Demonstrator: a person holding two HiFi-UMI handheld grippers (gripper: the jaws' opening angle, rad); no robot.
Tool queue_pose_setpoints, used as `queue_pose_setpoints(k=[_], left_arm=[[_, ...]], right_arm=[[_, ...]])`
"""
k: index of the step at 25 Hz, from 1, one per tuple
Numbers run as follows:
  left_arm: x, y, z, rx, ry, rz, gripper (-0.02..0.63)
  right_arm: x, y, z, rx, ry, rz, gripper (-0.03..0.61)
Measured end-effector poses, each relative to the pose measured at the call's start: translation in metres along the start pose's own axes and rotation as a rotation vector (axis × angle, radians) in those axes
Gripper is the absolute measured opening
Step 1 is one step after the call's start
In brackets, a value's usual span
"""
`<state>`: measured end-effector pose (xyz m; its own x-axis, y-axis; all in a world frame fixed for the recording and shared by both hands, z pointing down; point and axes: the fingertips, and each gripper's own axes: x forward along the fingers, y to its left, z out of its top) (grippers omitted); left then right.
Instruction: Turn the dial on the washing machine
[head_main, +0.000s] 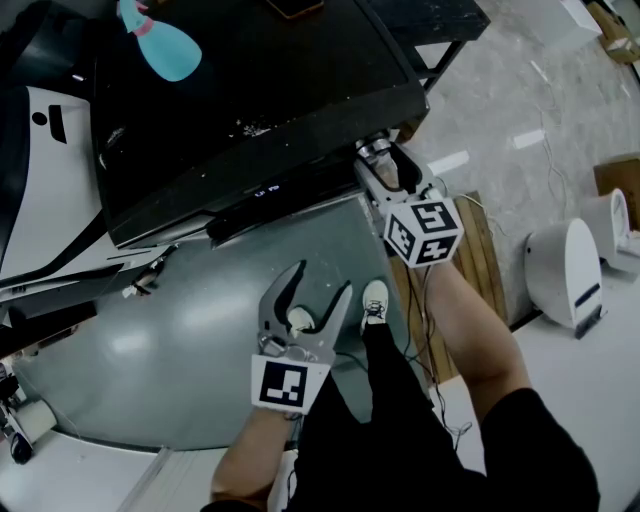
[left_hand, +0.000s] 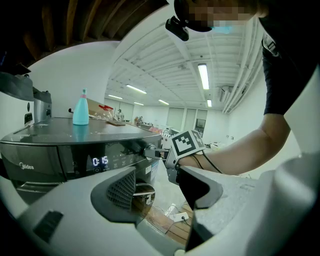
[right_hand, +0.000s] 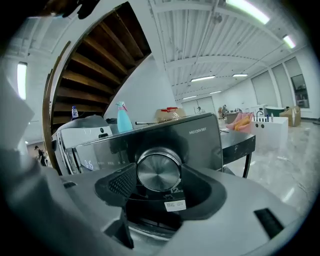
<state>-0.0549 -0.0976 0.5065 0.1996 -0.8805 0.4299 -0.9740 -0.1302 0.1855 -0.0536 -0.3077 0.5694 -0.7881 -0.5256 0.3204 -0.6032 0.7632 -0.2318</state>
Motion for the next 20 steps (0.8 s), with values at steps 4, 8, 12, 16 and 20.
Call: queue_pose_setpoints(k=[4, 8, 12, 16, 20], left_arm=[[-0.002, 0.001, -0.002, -0.001, 0.001, 0.001, 0.253], [-0.002, 0.000, -0.001, -0.002, 0.000, 0.001, 0.253], [-0.002, 0.000, -0.002, 0.000, -0.003, 0.003, 0.253], [-0.003, 0.000, -0.004, -0.004, 0.000, 0.003, 0.253], [-0.004, -0.001, -0.006, -0.006, 0.001, 0.003, 0.253]], right_arm=[[-0.001, 0.004, 0.001, -0.087, 0.003, -0.009, 0.279], [-0.002, 0.005, 0.003, -0.193, 0.007, -0.032, 0.279], [-0.004, 0.012, 0.009, -0.414, 0.017, -0.074, 0.282], [-0.003, 0.016, 0.006, -0.561, 0.024, -0.091, 0.282], [-0.003, 0.011, 0.004, -0.642, 0.033, -0.127, 0.296]])
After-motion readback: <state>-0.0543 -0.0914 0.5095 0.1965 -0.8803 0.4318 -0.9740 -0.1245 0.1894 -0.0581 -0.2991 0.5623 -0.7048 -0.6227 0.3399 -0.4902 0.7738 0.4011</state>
